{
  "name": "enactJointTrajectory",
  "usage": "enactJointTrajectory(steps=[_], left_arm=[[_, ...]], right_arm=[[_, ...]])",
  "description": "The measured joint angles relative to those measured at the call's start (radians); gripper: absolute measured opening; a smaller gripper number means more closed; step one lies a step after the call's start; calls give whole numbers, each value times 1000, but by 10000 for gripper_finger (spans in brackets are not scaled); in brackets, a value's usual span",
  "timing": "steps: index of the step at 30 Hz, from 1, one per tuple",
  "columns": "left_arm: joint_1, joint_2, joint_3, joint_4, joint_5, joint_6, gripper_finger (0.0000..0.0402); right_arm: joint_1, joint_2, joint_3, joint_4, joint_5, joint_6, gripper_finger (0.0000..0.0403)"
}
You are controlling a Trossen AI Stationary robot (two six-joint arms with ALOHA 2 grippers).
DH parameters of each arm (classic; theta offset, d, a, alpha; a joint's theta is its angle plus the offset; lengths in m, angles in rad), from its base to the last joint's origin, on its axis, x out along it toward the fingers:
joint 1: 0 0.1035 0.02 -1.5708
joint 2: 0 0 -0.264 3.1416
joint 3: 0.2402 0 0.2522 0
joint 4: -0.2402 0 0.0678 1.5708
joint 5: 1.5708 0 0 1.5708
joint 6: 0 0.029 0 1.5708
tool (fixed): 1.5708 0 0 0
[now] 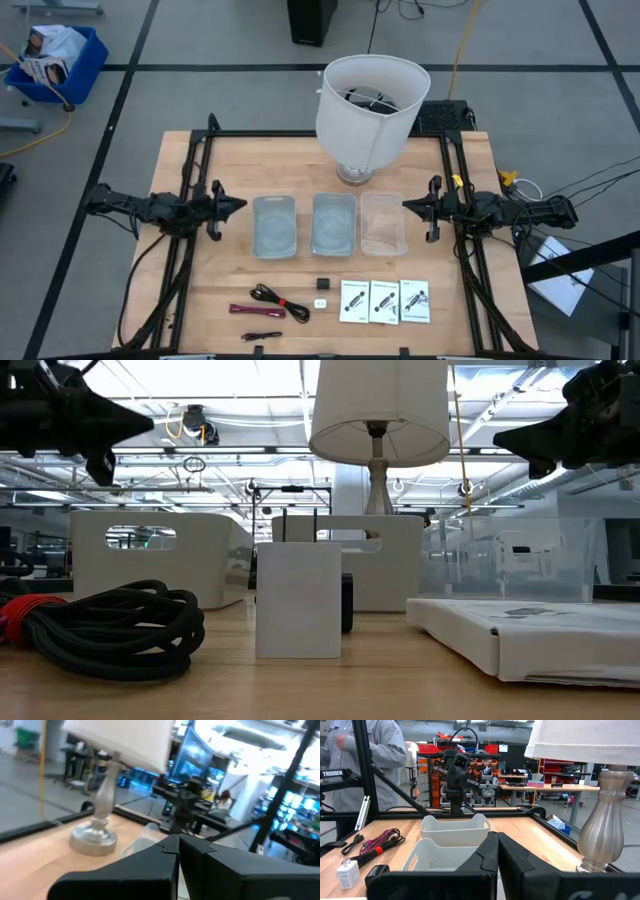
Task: Pick and place items into bin
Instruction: Put the top black charger cable into the left gray bin
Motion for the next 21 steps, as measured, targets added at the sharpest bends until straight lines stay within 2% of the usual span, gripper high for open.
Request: enactJointTrajectory(steps=[3,8,11,15,21], left_arm=[[-5,26,12,-16,89,58,10],[-21,190,12,20,47,40,10],[-23,317,37,105,96,33,10],[-56,524,162,109,114,57,10],[-141,926,450,-3,107,229,10]], right_arm=[[0,0,0,0,1,-27,0],[0,0,0,0,2,-52,0],[0,0,0,0,3,-68,0],[0,0,0,0,3,-71,0],[0,0,0,0,4,-71,0]])
